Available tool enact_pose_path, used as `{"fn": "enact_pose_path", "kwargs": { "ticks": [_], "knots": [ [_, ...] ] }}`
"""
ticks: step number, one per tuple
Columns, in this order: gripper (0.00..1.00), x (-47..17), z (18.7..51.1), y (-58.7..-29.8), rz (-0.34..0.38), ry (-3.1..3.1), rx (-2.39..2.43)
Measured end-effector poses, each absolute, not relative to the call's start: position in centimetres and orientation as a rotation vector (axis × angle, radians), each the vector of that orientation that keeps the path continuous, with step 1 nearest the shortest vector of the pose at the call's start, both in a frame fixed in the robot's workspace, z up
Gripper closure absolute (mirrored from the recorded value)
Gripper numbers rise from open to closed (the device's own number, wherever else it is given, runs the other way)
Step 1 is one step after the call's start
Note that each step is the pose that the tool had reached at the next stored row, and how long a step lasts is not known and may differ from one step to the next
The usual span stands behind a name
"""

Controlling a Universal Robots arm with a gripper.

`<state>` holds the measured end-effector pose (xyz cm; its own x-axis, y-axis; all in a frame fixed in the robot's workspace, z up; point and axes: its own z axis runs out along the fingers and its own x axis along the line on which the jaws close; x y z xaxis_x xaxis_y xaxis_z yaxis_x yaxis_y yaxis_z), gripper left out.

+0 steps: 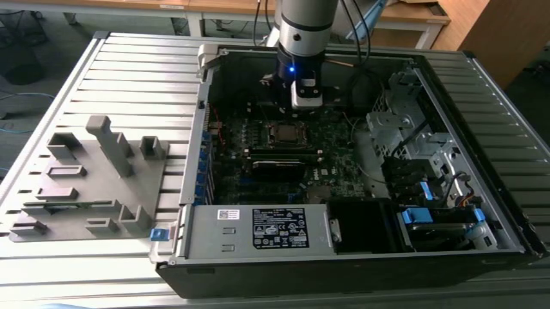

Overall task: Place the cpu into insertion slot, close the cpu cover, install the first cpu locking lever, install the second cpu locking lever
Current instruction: 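Close the cpu cover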

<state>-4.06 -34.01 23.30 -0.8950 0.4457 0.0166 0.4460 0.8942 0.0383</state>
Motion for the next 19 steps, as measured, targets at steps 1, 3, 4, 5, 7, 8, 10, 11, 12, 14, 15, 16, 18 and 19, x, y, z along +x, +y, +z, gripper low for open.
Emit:
{"fn": "enact_pose_path", "kwargs": {
  "ticks": [1,3,4,5,7,8,10,11,12,14,15,16,18,19],
  "knots": [
    [0.89,-4.06,23.28,-34.01,-0.065,-3.056,-0.693],
    [0.89,-4.05,23.26,-34.01,-0.066,-3.068,-0.650],
    [0.89,-4.05,23.25,-34.01,-0.066,-3.075,-0.628],
    [0.89,-4.05,23.23,-34.01,-0.067,-3.081,-0.602],
    [0.89,-4.05,23.20,-34.01,-0.068,-3.092,-0.551],
    [0.89,-4.05,23.18,-34.01,-0.068,-3.097,-0.525],
    [0.89,-4.06,23.15,-34.01,-0.069,-3.107,-0.472],
    [0.89,-4.06,23.12,-34.01,-0.069,-3.112,-0.446],
    [0.89,-4.06,23.10,-34.01,-0.069,-3.117,-0.418],
    [0.89,-4.06,23.06,-34.01,-0.070,-3.125,-0.366],
    [0.89,-4.06,23.03,-34.01,-0.070,-3.129,-0.340],
    [0.89,-4.06,23.00,-34.01,-0.071,-3.133,-0.314],
    [0.89,-4.06,22.95,-34.01,-0.072,-3.140,-0.265],
    [0.89,-4.06,22.93,-34.01,-0.072,-3.144,-0.239]
  ]
}}
